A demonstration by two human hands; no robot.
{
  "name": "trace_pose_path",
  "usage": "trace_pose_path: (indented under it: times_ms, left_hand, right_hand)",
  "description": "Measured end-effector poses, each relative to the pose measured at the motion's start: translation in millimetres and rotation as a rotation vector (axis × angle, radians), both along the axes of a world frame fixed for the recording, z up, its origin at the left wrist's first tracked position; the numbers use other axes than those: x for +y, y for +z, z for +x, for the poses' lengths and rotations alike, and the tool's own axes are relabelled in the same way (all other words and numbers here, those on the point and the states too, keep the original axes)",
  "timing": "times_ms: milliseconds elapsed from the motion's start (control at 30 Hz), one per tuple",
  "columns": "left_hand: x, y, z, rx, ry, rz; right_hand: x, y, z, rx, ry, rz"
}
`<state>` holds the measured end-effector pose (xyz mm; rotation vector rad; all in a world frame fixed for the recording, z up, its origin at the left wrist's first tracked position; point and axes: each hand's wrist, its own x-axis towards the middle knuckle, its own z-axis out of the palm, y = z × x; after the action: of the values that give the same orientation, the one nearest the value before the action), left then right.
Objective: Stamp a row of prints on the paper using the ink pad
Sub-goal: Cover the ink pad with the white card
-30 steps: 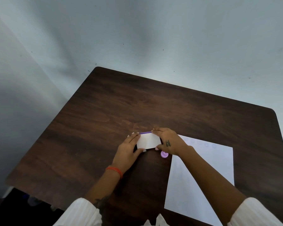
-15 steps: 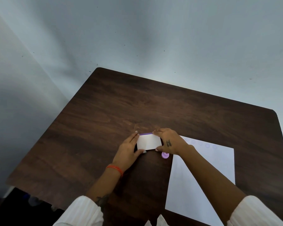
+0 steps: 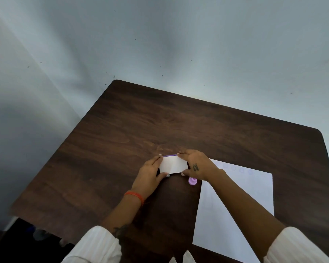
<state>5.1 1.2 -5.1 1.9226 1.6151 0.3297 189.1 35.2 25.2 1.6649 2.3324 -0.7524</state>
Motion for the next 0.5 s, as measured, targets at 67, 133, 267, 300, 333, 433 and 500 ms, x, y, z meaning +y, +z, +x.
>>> trace_pose_path:
  times_ms: [67, 133, 267, 300, 333, 433, 500]
  left_hand:
    - [-0.2, 0.7, 0.3, -0.006, 0.002, 0.006]
    - [-0.3, 0.4, 0.6, -0.007, 0.002, 0.008]
    - [-0.9, -1.9, -0.3, -0.008, 0.009, 0.008]
    - [-1.0, -2.2, -0.5, -0.012, 0.015, 0.009]
    - [-1.0, -2.5, -0.3, -0.016, 0.023, 0.012]
    - [-1.2, -2.6, 0.4, -0.023, 0.037, 0.021]
    - [-1.6, -2.8, 0.7, -0.025, 0.041, 0.02]
  right_hand:
    - [-0.8, -0.6, 0.4, 0.019, -0.013, 0.01]
    - [-0.8, -0.4, 0.8, 0.032, -0.029, 0.009]
    - [0.2, -1.3, 1.0, 0.027, -0.021, -0.002]
    - [0.8, -1.5, 1.2, 0.023, -0.016, -0.002]
    - [1.5, -1.3, 1.1, 0.021, -0.014, -0.003]
    - [3.4, -0.1, 0.6, 0.014, -0.009, -0.004]
    - [3.8, -0.1, 0.1, 0.006, -0.004, 0.001]
